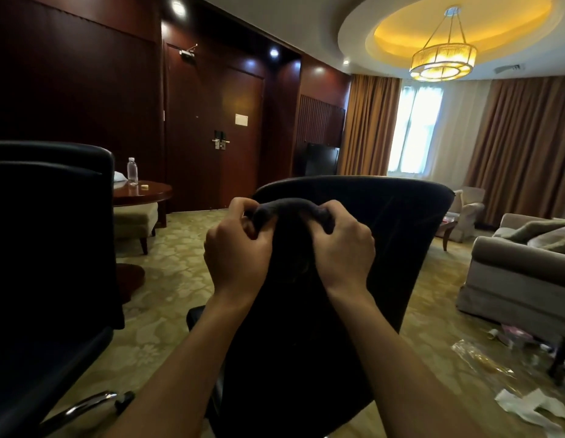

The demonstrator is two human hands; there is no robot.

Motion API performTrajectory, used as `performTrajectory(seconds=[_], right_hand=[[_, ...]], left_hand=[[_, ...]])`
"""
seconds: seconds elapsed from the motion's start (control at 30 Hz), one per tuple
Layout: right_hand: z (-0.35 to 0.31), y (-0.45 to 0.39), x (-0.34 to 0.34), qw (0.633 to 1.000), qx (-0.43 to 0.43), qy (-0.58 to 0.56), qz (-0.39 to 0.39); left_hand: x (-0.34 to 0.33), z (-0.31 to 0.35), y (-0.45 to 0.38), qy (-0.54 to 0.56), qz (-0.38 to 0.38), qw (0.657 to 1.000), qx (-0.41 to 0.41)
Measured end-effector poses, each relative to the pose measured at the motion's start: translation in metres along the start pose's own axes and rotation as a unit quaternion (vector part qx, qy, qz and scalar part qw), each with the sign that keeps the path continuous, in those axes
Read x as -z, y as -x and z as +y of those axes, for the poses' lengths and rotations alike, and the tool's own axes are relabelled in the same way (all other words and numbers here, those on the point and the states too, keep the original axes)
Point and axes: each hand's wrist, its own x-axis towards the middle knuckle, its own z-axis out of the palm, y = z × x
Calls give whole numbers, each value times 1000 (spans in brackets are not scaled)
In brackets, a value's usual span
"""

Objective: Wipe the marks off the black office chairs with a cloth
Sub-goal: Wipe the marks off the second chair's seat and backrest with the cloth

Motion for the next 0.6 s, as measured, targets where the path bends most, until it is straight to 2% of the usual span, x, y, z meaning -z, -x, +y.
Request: performTrajectory(seconds=[0.17,0.3,0.5,0.6], right_hand=[[-29,2,-12,993,-69,-92,-28],[-55,0,-25,978,-111,-175,4],[-66,13,-59,964,-165,-204,47],[-62,26,-75,965,-178,-190,42]], left_hand=[[14,-7,-7,88,16,994,56],[25,-11,-25,104,25,990,96],[30,-36,-33,116,1,982,151],[30,-56,-20,126,-6,976,176]])
